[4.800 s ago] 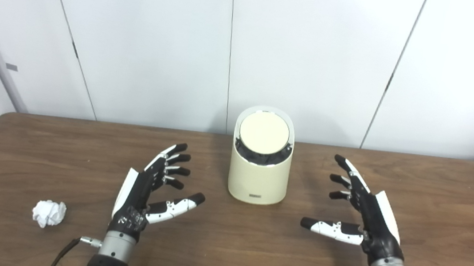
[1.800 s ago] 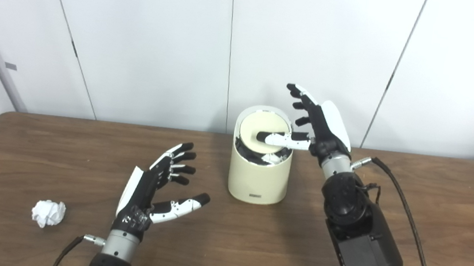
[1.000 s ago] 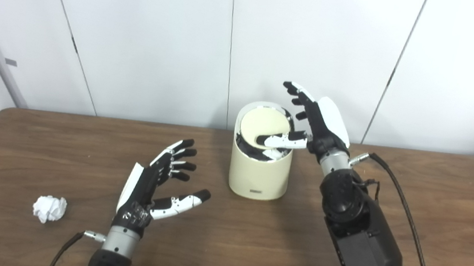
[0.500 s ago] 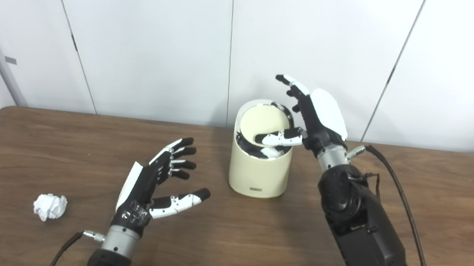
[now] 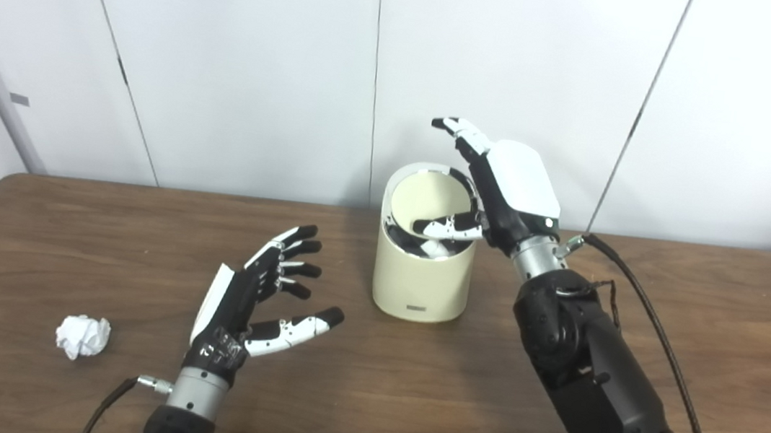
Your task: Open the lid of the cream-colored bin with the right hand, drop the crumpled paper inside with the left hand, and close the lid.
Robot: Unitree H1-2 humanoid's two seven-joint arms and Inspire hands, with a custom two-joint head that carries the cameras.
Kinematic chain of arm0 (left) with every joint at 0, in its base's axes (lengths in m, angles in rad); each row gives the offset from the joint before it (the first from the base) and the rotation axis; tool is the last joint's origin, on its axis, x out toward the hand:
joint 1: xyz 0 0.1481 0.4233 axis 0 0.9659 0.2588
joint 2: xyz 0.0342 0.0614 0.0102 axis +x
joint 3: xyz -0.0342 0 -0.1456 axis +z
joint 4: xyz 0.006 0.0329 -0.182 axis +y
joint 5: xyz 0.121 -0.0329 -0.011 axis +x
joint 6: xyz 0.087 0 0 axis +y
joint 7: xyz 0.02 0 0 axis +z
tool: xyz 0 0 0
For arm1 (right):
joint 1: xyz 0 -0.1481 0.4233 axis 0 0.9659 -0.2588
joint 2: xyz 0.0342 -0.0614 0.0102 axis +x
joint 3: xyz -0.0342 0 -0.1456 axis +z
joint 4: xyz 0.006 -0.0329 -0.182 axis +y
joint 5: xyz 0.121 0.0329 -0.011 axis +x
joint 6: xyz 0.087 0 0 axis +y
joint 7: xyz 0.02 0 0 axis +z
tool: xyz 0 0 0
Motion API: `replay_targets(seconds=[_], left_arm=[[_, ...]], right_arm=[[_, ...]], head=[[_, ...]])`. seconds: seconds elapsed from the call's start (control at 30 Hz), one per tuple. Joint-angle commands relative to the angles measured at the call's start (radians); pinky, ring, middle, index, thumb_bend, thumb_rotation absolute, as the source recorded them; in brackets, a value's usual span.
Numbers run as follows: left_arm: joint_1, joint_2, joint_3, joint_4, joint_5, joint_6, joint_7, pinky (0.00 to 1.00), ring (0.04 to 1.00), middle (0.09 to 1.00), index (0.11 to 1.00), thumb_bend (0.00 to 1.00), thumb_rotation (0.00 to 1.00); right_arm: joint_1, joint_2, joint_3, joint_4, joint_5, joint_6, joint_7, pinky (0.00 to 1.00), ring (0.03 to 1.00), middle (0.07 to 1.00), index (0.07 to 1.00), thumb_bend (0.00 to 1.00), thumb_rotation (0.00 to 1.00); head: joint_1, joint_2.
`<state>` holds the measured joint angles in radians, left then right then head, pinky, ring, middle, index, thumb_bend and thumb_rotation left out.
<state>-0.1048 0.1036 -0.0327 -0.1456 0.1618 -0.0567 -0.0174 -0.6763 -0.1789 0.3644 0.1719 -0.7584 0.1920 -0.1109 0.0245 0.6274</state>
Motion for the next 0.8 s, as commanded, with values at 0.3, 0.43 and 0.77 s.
replay_targets(seconds=[0.3,0.43,0.77], left_arm=[[-0.035,0.007,0.001,-0.016,0.001,-0.023,0.0,0.64,0.723,0.822,0.877,0.75,0.2],[-0.039,0.008,0.003,-0.012,-0.012,-0.022,-0.005,0.65,0.725,0.821,0.877,0.75,0.2],[-0.045,0.009,-0.002,-0.013,-0.003,-0.02,-0.005,0.65,0.723,0.818,0.878,0.76,0.21]], right_arm=[[0.008,0.051,-0.164,-0.067,0.16,0.038,0.026,0.66,0.805,0.858,0.866,0.68,0.47],[0.011,0.035,-0.157,-0.069,0.134,0.033,0.03,0.69,0.83,0.871,0.868,0.66,0.52],[0.054,0.039,-0.177,-0.095,0.185,0.02,0.04,0.7,0.831,0.873,0.861,0.67,0.51]], head=[[-0.001,-0.002],[-0.006,-0.002],[-0.003,0.0]])
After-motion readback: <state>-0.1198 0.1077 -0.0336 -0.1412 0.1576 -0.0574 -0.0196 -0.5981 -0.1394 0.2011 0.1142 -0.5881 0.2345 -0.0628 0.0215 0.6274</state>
